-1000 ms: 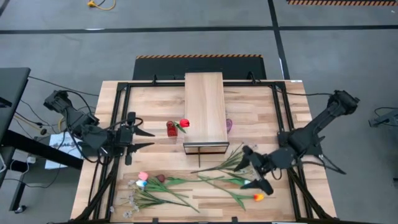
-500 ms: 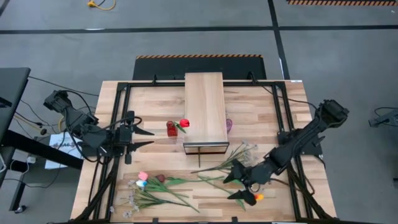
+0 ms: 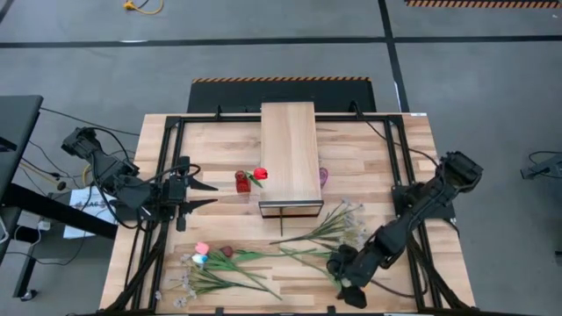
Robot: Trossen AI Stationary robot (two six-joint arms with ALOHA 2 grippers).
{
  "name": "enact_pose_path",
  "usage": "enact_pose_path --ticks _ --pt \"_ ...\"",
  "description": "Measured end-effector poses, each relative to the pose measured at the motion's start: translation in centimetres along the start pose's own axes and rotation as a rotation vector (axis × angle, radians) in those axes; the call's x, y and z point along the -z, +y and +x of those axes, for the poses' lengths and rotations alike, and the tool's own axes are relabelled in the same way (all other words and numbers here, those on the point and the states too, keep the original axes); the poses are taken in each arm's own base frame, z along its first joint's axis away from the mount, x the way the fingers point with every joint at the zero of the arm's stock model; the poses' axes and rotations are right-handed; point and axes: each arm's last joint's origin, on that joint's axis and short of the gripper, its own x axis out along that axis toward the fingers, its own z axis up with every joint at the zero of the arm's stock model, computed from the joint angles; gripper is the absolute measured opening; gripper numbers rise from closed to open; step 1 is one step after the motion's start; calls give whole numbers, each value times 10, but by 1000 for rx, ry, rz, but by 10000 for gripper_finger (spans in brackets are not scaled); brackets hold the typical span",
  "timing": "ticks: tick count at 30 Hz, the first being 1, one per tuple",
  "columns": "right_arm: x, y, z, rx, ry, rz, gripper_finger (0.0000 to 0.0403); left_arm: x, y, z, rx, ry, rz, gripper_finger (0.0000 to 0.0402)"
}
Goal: Pick and place flowers into a vace then onto a shelf
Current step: Put the yellow tulip into the red flower vase
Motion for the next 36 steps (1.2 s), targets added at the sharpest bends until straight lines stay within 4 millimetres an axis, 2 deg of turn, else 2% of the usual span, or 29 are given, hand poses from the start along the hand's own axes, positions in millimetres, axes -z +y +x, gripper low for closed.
enact_pose_path --ticks 5,13,20,28,36 --pt "7 3 20 19 72 21 286 0 0 0 2 0 0 113" --pt "23 -10 43 179 240 72 286 0 0 0 3 0 -1 113" --pt "22 -8 40 217 255 74 285 0 0 0 4 0 -2 113" --pt "11 8 30 183 205 24 285 0 -1 0 26 2 -18 113" --pt "16 -2 25 329 250 5 285 0 -1 0 31 3 -27 113"
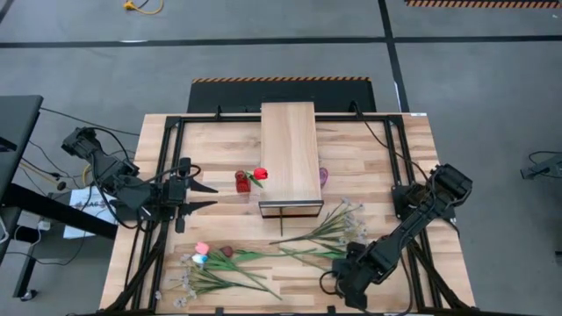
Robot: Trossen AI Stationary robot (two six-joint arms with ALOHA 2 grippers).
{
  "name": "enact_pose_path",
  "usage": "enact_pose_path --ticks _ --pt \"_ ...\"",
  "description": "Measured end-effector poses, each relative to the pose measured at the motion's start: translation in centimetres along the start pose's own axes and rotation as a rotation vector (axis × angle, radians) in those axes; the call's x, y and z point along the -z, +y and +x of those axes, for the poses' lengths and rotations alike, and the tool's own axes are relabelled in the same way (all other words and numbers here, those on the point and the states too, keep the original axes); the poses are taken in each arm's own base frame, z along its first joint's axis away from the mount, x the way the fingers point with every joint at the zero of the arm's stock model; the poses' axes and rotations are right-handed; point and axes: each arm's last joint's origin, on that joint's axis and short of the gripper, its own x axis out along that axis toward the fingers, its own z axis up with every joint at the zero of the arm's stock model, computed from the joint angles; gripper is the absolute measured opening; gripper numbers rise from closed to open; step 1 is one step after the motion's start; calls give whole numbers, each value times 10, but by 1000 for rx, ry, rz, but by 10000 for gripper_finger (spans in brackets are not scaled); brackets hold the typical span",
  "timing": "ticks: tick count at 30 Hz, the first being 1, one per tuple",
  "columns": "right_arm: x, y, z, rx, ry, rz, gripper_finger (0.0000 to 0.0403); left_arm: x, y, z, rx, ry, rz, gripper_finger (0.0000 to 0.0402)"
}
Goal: Pick and place flowers into a vace then onto a shelf
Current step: Put the yellow tulip into the red flower vase
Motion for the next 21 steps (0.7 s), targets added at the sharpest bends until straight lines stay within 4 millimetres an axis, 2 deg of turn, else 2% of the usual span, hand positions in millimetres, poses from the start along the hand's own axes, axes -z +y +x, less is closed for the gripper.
enact_pose_path --ticks 8,21 --pt "3 -6 0 78 5 5 285 0 0 0 1 0 -2 113" --pt "3 -7 0 104 -17 11 285 0 -1 0 44 4 -24 113"
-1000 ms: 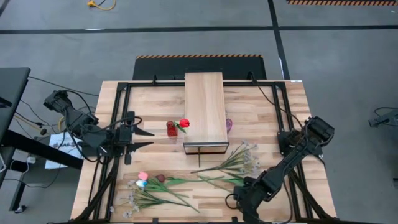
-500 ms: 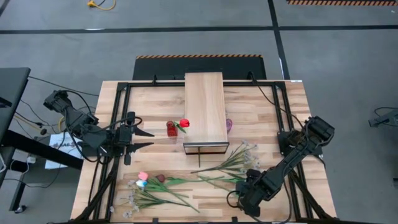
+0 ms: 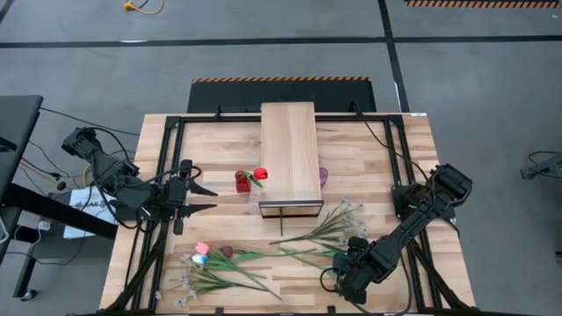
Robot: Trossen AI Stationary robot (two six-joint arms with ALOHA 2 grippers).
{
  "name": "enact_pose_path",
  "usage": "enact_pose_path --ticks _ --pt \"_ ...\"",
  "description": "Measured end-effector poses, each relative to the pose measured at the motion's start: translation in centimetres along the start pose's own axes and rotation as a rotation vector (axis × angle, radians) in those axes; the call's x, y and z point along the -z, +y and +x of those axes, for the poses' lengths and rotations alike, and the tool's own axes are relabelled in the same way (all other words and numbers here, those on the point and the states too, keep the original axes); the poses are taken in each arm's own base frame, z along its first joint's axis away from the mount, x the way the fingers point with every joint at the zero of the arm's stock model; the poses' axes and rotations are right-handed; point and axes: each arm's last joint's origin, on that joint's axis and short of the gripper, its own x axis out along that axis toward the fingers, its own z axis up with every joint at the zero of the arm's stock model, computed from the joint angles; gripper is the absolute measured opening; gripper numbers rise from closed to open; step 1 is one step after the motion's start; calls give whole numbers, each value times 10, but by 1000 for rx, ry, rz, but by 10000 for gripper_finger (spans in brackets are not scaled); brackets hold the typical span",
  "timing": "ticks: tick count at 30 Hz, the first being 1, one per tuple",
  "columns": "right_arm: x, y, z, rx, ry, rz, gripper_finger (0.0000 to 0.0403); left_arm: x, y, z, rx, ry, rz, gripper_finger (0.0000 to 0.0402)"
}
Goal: Pick and place flowers into a vace then onto a shelf
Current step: Put the yellow tulip into the red flower vase
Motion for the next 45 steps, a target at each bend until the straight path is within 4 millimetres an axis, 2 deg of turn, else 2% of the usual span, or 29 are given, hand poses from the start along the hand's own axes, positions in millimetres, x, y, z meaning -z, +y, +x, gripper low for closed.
enact_pose_path --ticks 17,28,32,41,45 --pt "5 7 0 -51 25 -20 285 0 0 0 0 0 -13 113" --pt "6 4 0 -20 32 -26 282 0 0 0 -1 -1 -19 113" --pt "6 4 0 -20 32 -26 255 0 0 0 -1 -1 -20 113" --pt "4 6 0 -43 6 -58 153 0 0 0 -1 -1 -21 113" --pt "3 8 0 -53 -4 -69 127 0 0 0 -1 -1 -21 113"
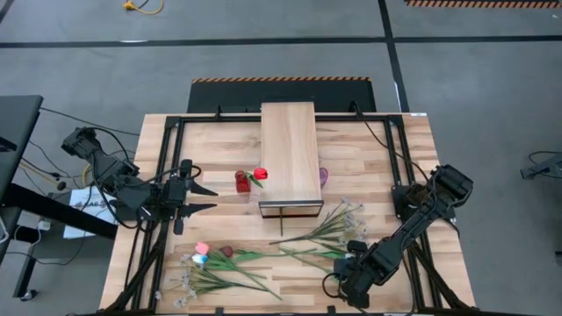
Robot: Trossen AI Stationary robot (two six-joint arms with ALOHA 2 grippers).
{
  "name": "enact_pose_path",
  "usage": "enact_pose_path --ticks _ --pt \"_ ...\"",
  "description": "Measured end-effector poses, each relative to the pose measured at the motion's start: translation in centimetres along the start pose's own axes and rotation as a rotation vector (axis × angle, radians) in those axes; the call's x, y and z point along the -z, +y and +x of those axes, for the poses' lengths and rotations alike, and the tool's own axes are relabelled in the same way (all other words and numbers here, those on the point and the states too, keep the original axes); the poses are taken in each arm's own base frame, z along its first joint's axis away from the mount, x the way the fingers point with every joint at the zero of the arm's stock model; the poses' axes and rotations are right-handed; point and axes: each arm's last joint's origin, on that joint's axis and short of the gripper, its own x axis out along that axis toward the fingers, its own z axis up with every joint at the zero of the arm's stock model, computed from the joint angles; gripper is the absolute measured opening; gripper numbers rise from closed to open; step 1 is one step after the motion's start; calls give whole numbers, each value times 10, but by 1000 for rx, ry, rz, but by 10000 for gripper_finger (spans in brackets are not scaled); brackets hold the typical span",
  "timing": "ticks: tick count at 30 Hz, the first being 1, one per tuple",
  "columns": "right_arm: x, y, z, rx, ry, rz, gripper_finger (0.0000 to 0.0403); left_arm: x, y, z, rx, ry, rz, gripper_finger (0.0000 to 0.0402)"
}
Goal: Pick and place flowers into a vace then onto a shelf
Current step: Put the yellow tulip into the red flower vase
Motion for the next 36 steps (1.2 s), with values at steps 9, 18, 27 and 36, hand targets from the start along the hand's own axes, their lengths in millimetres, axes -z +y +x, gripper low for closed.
enact_pose_path --ticks 9,18,27,36 --pt "1 -5 21 33 56 29 152 0 0 0 1 -3 -2 113" --pt "1 -6 29 52 74 8 178 -2 0 0 3 -16 -12 113" --pt "2 -8 30 69 79 8 73 -2 0 0 3 -15 -11 113" --pt "-10 10 15 45 82 -62 12 -2 0 0 3 -15 -11 113"
